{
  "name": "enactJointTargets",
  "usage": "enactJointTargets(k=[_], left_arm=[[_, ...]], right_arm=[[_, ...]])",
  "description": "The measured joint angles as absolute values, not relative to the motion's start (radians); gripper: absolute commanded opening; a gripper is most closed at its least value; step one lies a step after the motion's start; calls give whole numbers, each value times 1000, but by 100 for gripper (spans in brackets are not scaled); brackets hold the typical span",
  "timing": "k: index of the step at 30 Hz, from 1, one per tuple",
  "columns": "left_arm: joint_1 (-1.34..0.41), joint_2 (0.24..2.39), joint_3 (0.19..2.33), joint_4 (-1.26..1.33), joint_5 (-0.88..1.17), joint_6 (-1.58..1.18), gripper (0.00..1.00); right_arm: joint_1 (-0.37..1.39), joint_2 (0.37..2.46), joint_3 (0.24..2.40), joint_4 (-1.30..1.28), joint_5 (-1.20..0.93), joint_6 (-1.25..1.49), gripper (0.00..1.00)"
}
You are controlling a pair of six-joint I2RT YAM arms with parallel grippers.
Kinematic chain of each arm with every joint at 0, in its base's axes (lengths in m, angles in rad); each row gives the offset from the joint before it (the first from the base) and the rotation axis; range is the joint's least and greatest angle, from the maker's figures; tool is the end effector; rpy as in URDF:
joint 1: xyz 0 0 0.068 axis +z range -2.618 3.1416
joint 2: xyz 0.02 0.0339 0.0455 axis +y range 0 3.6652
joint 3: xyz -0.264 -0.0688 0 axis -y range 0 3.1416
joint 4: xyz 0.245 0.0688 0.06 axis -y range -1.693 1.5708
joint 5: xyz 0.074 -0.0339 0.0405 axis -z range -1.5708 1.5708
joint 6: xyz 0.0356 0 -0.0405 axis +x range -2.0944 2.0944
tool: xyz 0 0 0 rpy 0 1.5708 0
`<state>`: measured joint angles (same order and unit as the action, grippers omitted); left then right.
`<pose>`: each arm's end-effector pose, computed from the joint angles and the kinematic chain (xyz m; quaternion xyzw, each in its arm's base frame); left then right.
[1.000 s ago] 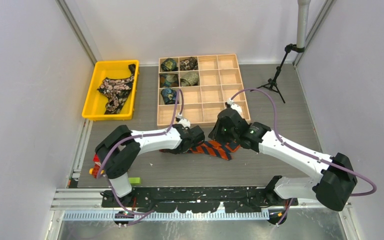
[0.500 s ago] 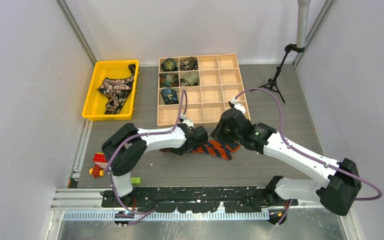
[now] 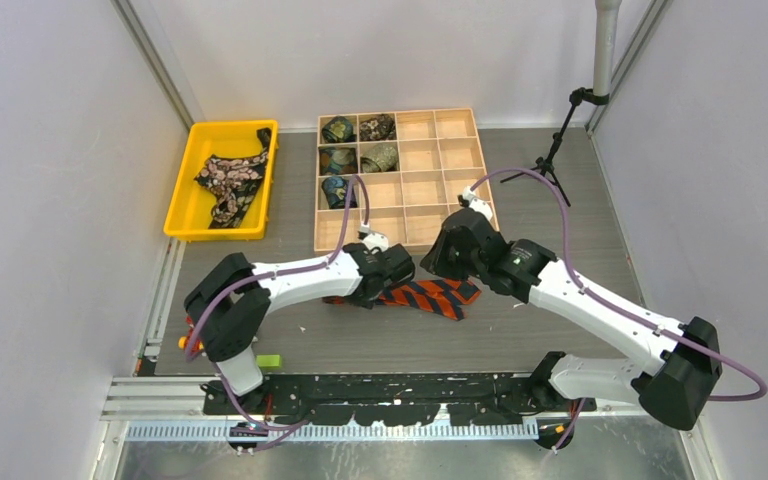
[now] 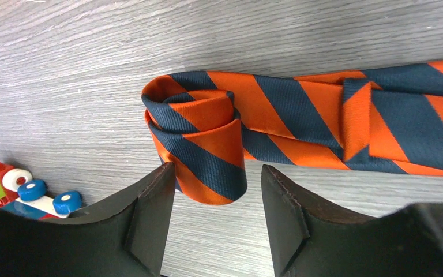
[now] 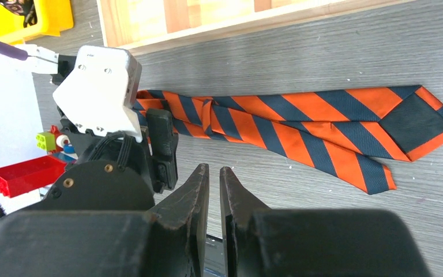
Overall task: Roll the ties
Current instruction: Roll the tie at the center of the board.
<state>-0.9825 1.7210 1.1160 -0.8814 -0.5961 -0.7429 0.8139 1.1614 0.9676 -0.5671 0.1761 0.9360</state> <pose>0.1853 -0.2417 0.1814 0.1018 0.9497 0.1602 0.2491 0.1734 0.1744 0.2922 0.0904 0.9117 0.2494 0.3136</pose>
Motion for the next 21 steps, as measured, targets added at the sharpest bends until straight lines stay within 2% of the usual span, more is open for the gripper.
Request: enactJointTargets(k=[8, 13, 21], left_arm=[[-982, 1605, 1106, -868, -573, -711, 58], [-955, 1386, 1021, -839, -572, -659, 58], [-724, 1031, 784, -701, -479, -570, 65]], right_arm=[[814, 1219, 1010, -570, 172, 936, 18], [815, 1263, 1010, -564, 151, 938, 19], [873, 1454, 1082, -492, 101, 949, 21]])
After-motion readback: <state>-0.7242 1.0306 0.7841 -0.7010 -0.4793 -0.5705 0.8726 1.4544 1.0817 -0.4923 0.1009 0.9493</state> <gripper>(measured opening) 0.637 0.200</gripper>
